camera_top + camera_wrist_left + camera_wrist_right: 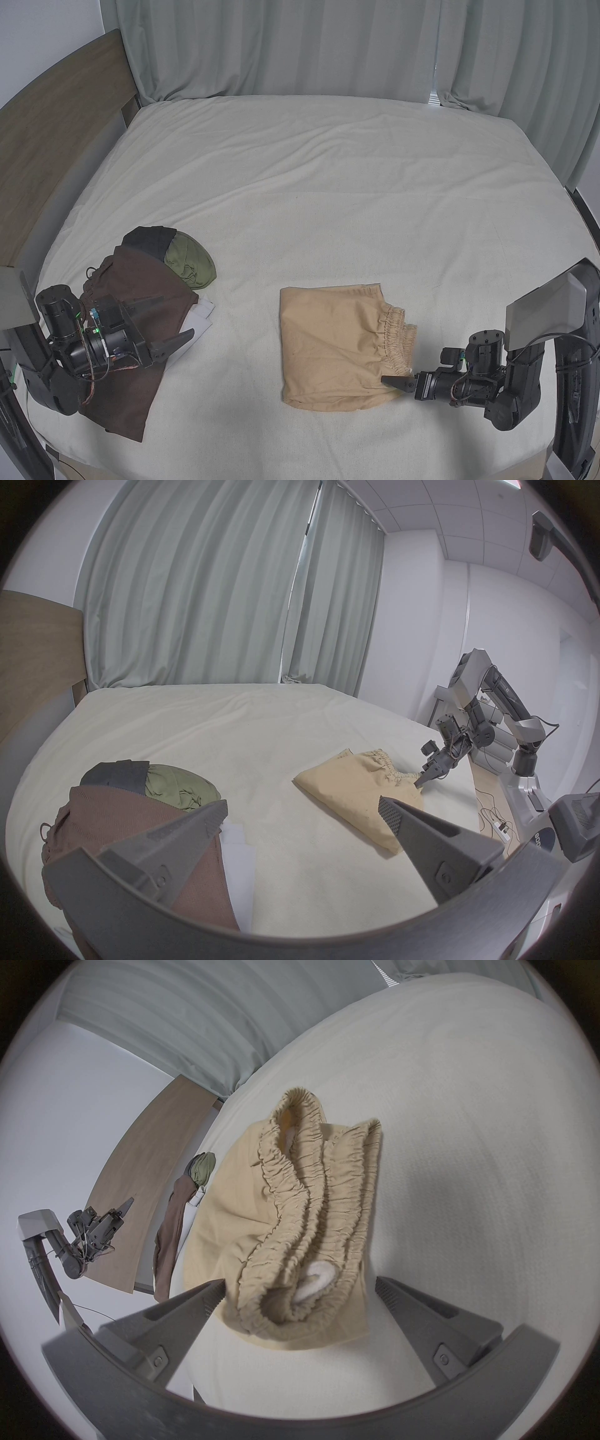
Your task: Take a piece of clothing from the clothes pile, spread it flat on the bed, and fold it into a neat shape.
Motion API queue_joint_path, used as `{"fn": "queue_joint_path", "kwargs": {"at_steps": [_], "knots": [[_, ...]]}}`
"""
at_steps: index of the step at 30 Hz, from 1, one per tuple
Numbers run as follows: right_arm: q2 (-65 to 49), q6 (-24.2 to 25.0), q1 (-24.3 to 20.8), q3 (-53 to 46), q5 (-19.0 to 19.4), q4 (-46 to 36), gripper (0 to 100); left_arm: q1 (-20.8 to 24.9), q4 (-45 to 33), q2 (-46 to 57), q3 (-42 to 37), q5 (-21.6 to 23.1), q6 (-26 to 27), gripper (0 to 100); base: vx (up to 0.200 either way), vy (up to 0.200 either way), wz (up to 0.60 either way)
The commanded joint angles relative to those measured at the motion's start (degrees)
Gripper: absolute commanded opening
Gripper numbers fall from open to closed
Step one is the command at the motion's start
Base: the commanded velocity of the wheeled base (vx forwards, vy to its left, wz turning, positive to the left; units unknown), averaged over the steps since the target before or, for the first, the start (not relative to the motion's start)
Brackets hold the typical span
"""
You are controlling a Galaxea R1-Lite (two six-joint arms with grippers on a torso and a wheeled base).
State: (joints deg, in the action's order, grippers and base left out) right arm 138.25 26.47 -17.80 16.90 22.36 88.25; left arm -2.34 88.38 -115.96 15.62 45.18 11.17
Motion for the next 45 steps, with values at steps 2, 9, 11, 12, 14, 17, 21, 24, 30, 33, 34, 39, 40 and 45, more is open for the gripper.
{"fn": "queue_joint_path", "kwargs": {"at_steps": [2, 9, 11, 12, 14, 17, 21, 24, 30, 33, 34, 39, 40, 45], "knots": [[2.3, 0.4, -0.5, 1.7, 0.0, 0.0, 100, -0.1, 0.0, 0.1, 0.2, 0.0, 0.0, 100, 0.000, 0.000, 0.00], [3.2, 3.5, -2.2, 4.2, 0.0, 0.2, 100, 0.0, 0.0, 0.2, 0.2, 0.0, 0.0, 100, 0.000, 0.000, 0.00], [3.3, 4.0, -2.7, 4.8, 0.0, 0.2, 100, 0.0, 0.0, 0.3, 0.2, 0.0, 0.0, 100, 0.000, 0.000, 0.00], [3.3, 4.1, -2.8, 5.2, 0.0, 0.2, 100, 0.0, 0.0, 0.3, 0.2, 0.0, 0.0, 100, 0.000, 0.000, 0.00], [3.3, 4.2, -2.9, 5.4, 0.0, 0.3, 100, 0.0, 0.0, 0.3, 0.2, 0.0, 0.0, 100, 0.000, 0.000, 0.00], [3.3, 4.2, -2.9, 5.5, 0.0, 0.2, 100, 0.0, 0.0, 0.3, 0.3, 0.0, 0.0, 100, 0.000, 0.000, 0.00], [3.2, 4.2, -2.9, 5.5, 0.0, 0.3, 100, 0.1, 0.0, 0.3, 0.2, 0.0, 0.0, 100, 0.000, 0.000, 0.00], [3.2, 4.2, -2.9, 5.4, 0.0, 0.3, 100, 0.1, 0.0, 0.4, 0.2, 0.0, 0.0, 100, 0.000, 0.000, 0.00], [3.2, 4.2, -2.9, 5.4, 0.0, 0.3, 0, 0.1, 0.0, 0.3, 0.2, 0.0, 0.0, 100, 0.000, 0.000, 0.00], [3.2, 4.2, -2.9, 5.4, 0.0, 0.3, 0, 0.1, 0.0, 0.3, 0.2, 0.0, 0.0, 100, 0.000, 0.000, 0.00], [3.2, 4.2, -2.9, 5.4, 0.0, 0.3, 0, 0.1, 0.0, 0.3, 0.2, 0.0, 0.0, 100, 0.000, 0.000, 0.00], [3.2, 4.3, -3.1, 5.4, 0.0, 0.3, 0, 0.1, 0.0, 0.2, 0.2, 0.0, 0.0, 100, 0.000, 0.000, 0.00], [3.2, 4.3, -3.1, 5.4, 0.0, 0.3, 0, 0.1, 0.0, 0.2, 0.2, 0.0, 0.0, 100, 0.000, 0.000, 0.00], [3.2, 4.3, -3.6, 5.5, 0.0, 0.3, 0, 0.0, 0.0, 0.4, 0.3, 0.0, 0.0, 100, 0.000, 0.000, 0.00]]}}
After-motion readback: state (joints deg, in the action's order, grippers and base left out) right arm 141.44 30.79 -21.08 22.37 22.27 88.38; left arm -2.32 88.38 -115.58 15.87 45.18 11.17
